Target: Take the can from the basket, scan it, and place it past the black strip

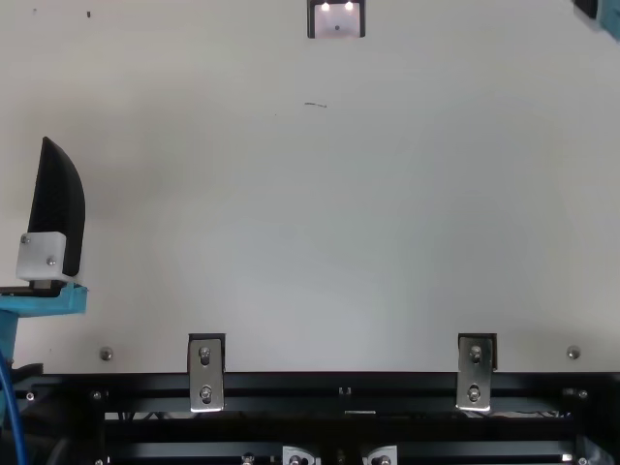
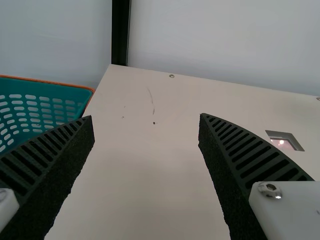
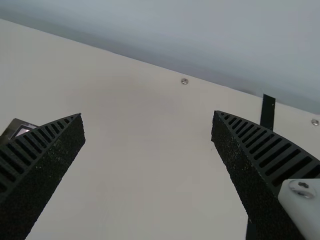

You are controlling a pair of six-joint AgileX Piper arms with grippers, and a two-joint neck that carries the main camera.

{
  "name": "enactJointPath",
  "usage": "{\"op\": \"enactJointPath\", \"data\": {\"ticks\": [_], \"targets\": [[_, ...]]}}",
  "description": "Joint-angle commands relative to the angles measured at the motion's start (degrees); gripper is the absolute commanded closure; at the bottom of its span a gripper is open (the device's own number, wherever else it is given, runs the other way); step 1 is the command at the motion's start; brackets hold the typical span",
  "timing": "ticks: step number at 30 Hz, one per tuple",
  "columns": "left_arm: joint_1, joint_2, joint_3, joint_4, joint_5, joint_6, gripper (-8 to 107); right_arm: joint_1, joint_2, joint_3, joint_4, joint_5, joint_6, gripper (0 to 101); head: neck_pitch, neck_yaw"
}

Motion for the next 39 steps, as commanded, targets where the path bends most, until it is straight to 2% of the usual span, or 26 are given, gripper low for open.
{"op": "enactJointPath", "data": {"ticks": [1,12,23,29,39], "targets": [[0.0,0.0,0.0,0.0,0.0,0.0,9,0.34,-1.62,2.91,-1.89,-2.32,1.02,0,-1.99,0.42],[0.0,0.0,0.0,0.0,0.0,0.0,9,1.34,-12.1,16.09,-8.96,-9.66,8.25,0,-1.99,0.42],[0.0,0.0,0.0,0.0,0.0,0.0,9,2.48,-26.48,29.43,-11.87,-13.48,16.07,0,-1.99,0.42],[0.0,0.0,0.0,0.0,0.0,0.0,9,1.72,-35.38,35.26,-12.21,-13.63,19.51,0,-1.99,0.42],[0.0,0.0,0.0,0.0,0.0,0.0,9,-0.11,-50.75,42.29,-11.49,-10.17,24.15,0,-1.99,0.42]]}}
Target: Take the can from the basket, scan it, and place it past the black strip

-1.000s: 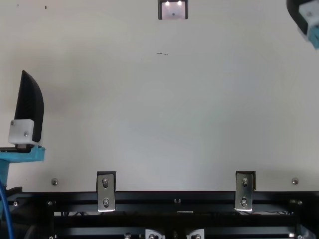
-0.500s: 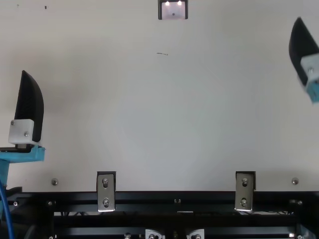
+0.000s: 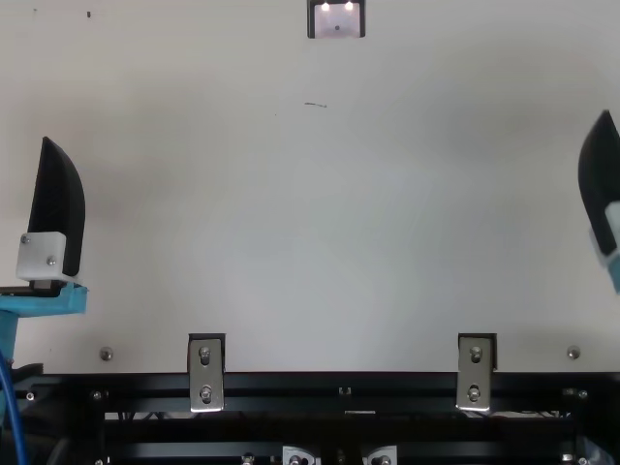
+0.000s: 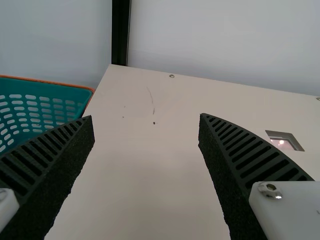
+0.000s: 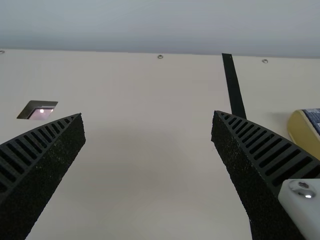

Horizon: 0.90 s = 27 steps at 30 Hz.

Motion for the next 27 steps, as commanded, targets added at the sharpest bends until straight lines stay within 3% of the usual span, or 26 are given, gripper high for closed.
{"op": "enactJointPath", "data": {"ticks": [1,10,11,14,23,27], "targets": [[0.0,0.0,0.0,0.0,0.0,0.0,9,-0.47,-5.58,1.37,0.33,1.01,0.59,0,-1.99,0.42],[0.0,0.0,0.0,-0.11,0.0,0.0,9,-3.7,-17.6,6.05,0.98,8.28,1.37,0,-1.99,0.42],[0.0,0.0,0.0,-0.11,0.0,0.0,9,-3.42,-14.59,5.57,0.73,6.87,1.56,0,-1.99,0.42],[0.0,0.0,0.0,-0.11,0.0,0.0,9,-3.73,-17.47,6.1,0.81,8.93,1.58,0,-1.99,0.42],[0.0,0.0,0.0,-0.11,0.0,0.0,9,-3.73,-17.75,6.1,0.81,8.96,1.58,0,-1.99,0.42],[-0.22,1.51,-0.17,3.48,-0.36,-3.73,9,-3.73,-17.75,6.1,0.81,8.96,1.58,0,-1.99,0.42]]}}
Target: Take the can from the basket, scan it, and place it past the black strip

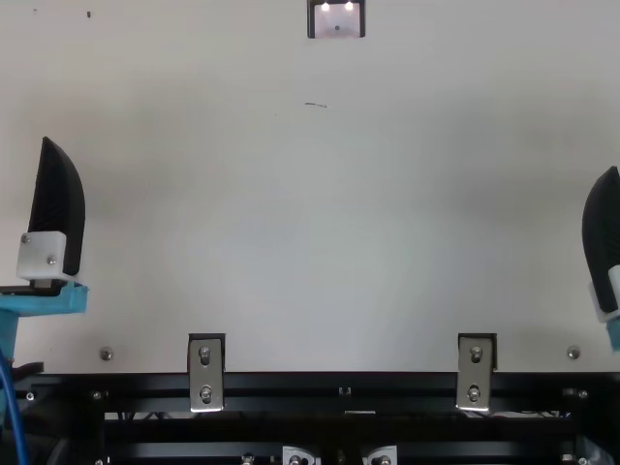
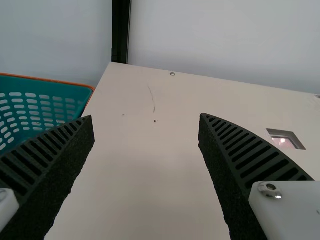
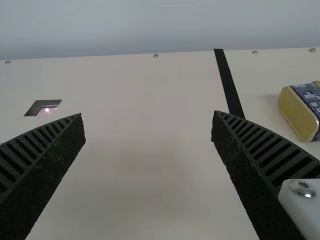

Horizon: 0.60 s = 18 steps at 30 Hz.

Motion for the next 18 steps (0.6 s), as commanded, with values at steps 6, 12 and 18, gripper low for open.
{"op": "enactJointPath", "data": {"ticks": [6,12,18], "targets": [[2.37,4.77,-2.28,6.61,1.02,-6.85,9,0.0,0.0,0.0,0.0,0.0,0.0,0,-2.28,0.42],[8.03,8.07,-5.98,11.33,4.45,-11.62,9,0.0,0.0,0.0,0.0,0.0,0.0,0,-2.28,0.42],[15.16,9.92,-9.6,15.67,10.83,-16.93,9,0.0,0.0,0.0,0.0,0.0,0.0,0,-2.28,0.42]]}}
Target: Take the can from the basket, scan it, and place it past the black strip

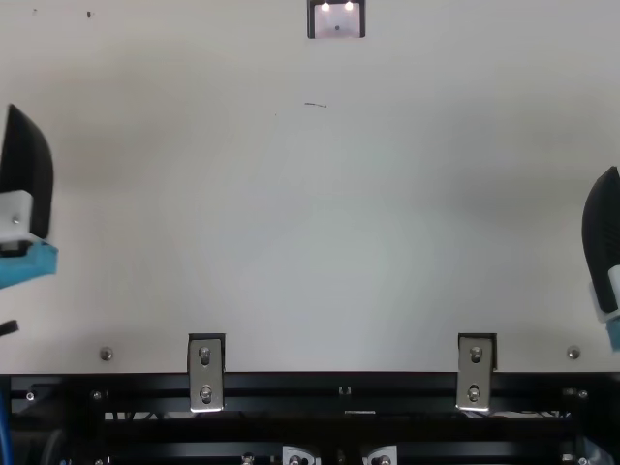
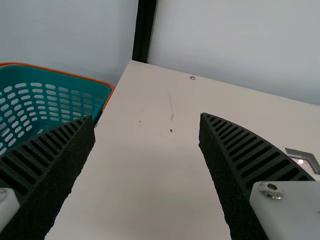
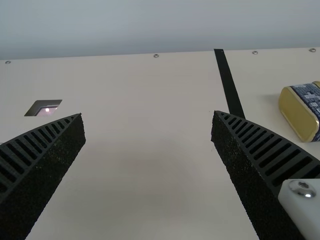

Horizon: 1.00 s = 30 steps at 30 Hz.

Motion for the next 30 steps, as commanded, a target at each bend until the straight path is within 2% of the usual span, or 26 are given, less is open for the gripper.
{"op": "enactJointPath", "data": {"ticks": [1,8,13,24,27,30], "targets": [[3.52,1.07,-1.57,1.23,3.79,-2.85,9,0.0,0.0,0.0,0.0,0.0,0.0,0,-2.28,0.42],[10.06,2.91,-6.7,9.36,9.03,-7.94,9,0.0,0.0,0.0,0.0,0.0,0.0,0,-2.28,0.42],[10.79,1.44,-8.22,16.73,6.94,-7.97,9,0.0,0.0,0.0,0.0,0.0,0.0,0,-2.28,0.42],[6.78,-4.37,-3.46,30.17,-2.17,-6.43,9,0.0,0.0,0.0,0.0,0.0,0.0,0,-2.28,0.42],[6.16,-5.82,-2.01,32.21,-1.61,-7.85,9,0.0,0.0,0.0,0.0,0.0,0.0,0,-2.28,0.42],[5.63,-7.36,-1.2,33.31,1.59,-10.68,9,0.0,0.0,0.0,0.0,0.0,0.0,0,-2.28,0.42]]}}
